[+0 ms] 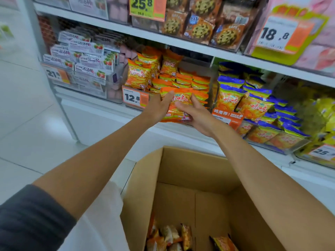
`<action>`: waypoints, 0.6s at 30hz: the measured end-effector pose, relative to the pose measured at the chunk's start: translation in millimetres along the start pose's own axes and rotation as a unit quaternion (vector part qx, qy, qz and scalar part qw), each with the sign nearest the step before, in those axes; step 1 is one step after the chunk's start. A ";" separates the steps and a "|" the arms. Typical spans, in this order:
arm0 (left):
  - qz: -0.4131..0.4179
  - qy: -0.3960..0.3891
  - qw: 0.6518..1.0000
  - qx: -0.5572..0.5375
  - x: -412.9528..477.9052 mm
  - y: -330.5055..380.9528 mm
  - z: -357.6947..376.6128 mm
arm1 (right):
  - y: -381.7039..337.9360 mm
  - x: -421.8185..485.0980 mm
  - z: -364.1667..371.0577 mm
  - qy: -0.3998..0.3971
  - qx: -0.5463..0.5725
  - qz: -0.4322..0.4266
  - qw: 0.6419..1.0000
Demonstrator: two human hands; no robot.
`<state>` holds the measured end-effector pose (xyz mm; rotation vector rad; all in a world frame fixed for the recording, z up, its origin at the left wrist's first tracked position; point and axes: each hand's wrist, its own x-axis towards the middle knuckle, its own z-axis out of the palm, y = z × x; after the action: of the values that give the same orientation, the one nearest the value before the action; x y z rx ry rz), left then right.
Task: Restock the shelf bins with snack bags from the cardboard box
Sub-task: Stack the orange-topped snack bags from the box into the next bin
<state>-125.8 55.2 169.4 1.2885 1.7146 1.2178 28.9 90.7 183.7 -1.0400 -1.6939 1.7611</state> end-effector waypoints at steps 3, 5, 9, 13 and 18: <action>0.111 0.072 0.984 0.121 30.4 13.9 -18.8 | -21.9 33.9 8.1 0.036 0.006 -0.012 0.999; 0.160 0.099 0.952 0.243 55.5 18.7 -32.0 | -34.2 61.9 6.8 0.078 0.014 -0.021 0.997; 0.199 0.236 0.870 0.384 96.6 9.7 -52.7 | -47.9 118.8 -5.2 0.149 0.024 -0.065 0.986; 0.184 0.331 0.854 0.356 122.3 -30.5 -68.5 | -57.2 174.0 -7.6 0.200 -0.042 -0.068 0.977; 0.218 0.358 0.842 0.341 134.0 -58.9 -67.4 | -44.0 213.1 -1.9 0.205 -0.117 -0.063 0.970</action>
<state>-245.5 159.4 140.9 1.8602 2.6662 1.5389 -103.5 263.3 186.1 -1.2650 -1.6799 1.1836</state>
